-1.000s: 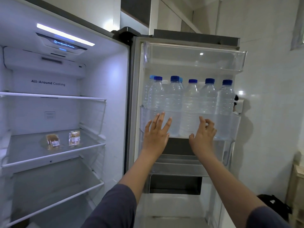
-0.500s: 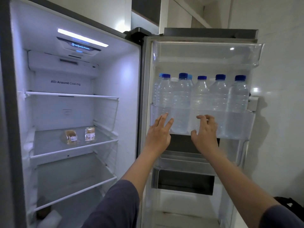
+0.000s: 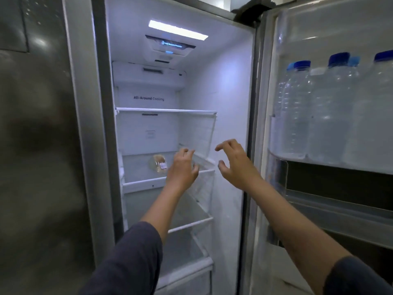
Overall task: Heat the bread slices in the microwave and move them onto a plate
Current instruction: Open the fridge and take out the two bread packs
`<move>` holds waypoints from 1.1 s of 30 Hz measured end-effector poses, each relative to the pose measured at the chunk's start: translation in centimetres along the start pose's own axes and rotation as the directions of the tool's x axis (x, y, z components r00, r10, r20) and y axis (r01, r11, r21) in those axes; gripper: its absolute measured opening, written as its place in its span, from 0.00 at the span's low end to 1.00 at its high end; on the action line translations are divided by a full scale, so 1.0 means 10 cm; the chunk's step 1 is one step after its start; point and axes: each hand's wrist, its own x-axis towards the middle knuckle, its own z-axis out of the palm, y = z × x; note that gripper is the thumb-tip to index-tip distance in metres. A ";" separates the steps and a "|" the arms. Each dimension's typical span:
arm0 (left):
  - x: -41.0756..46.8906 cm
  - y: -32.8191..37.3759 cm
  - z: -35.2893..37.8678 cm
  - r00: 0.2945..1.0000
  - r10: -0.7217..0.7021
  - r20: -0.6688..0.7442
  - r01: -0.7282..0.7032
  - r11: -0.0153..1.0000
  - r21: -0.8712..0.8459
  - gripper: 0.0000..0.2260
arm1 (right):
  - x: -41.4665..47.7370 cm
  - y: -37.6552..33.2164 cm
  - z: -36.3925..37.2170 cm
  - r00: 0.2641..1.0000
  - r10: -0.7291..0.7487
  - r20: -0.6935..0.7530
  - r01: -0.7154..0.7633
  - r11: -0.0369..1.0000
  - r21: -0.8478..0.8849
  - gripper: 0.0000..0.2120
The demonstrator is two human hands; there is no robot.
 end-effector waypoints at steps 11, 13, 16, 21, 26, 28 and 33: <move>0.50 -1.51 0.30 0.877 -0.478 0.042 0.480 0.876 -0.054 0.24 | 1.11 0.63 1.63 0.929 0.160 0.333 -0.224 0.961 0.162 0.19; 0.63 -1.71 0.41 0.847 -0.526 0.073 0.531 0.846 -0.057 0.26 | 1.31 0.82 1.91 0.906 0.222 0.360 -0.309 0.928 0.208 0.18; 0.84 -1.92 0.57 0.818 -0.566 0.105 0.571 0.820 -0.024 0.27 | 1.54 1.09 2.29 0.866 0.354 0.354 -0.461 0.840 0.287 0.21; 1.01 -2.16 0.92 0.770 -0.620 0.153 0.628 0.778 -0.010 0.29 | 1.59 1.35 2.85 0.790 0.534 0.301 -0.613 0.700 0.366 0.28; 1.12 -2.29 1.17 0.764 -0.620 0.179 0.621 0.781 0.057 0.27 | 1.58 1.40 3.28 0.704 0.682 0.201 -0.690 0.588 0.422 0.30; 1.19 -2.31 1.23 0.788 -0.588 0.181 0.584 0.807 0.082 0.25 | 1.61 1.37 3.39 0.687 0.709 0.161 -0.702 0.591 0.396 0.29; 1.33 -2.37 1.35 0.746 -0.631 0.214 0.632 0.772 0.072 0.29 | 1.82 1.38 3.49 0.656 0.727 0.201 -0.748 0.594 0.295 0.27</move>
